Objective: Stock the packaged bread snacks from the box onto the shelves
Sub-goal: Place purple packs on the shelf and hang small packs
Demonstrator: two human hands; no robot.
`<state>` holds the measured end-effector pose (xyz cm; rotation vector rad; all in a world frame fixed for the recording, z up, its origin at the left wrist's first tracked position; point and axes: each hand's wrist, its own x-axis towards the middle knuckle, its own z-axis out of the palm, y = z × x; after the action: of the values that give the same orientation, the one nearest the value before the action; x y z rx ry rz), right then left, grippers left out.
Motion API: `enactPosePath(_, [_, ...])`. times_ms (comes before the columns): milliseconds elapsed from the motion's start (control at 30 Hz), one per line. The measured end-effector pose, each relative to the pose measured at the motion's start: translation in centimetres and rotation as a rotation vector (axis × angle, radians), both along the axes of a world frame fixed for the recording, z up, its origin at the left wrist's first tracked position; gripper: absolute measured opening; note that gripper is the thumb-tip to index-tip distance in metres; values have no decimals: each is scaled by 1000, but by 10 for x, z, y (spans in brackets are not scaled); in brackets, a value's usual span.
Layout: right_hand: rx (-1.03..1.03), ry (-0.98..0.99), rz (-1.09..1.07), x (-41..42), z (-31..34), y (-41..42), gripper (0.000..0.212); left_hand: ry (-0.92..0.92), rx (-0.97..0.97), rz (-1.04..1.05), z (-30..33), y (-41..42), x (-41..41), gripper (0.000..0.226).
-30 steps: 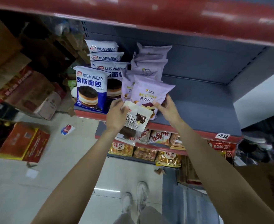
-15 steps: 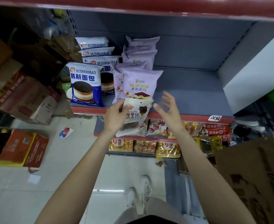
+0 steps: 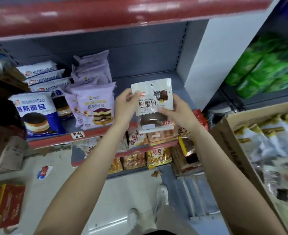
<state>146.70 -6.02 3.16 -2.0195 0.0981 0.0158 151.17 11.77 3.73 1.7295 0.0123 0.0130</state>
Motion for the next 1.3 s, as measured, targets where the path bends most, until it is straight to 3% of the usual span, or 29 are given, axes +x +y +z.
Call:
enactPosePath(167, [-171, 27, -273, 62, -13, -54, 43, 105, -126, 56, -6, -82, 45, 9])
enactPosePath(300, [7, 53, -307, 104, -29, -72, 53, 223, -274, 78, -23, -128, 76, 8])
enactPosePath(467, [128, -2, -321, 158, -47, -92, 73, 108, -298, 44, -31, -158, 131, 10])
enactPosePath(600, [261, -31, -289, 184, -50, -100, 96, 34, -159, -49, -35, -166, 155, 65])
enactPosePath(667, [228, -46, -232, 182, -48, -99, 98, 72, -115, -65, -35, -166, 152, 75])
enactPosePath(733, [123, -34, -164, 171, -43, -96, 91, 109, -109, -76, -34, -160, 143, 79])
enactPosePath(867, [-221, -31, -57, 132, -15, -92, 64, 123, 0, -157, -17, -140, 109, 65])
enactPosePath(967, [-298, -53, -9, 79, 9, -92, 52, 86, 91, -214, -1, -123, 71, 54])
enactPosePath(1167, [-482, -139, -45, -68, 33, -111, 25, -235, 434, -361, 14, -101, -30, 21])
enactPosePath(1300, [-653, -123, -150, -160, 38, -125, 18, -511, 602, -489, 19, -107, -85, 17])
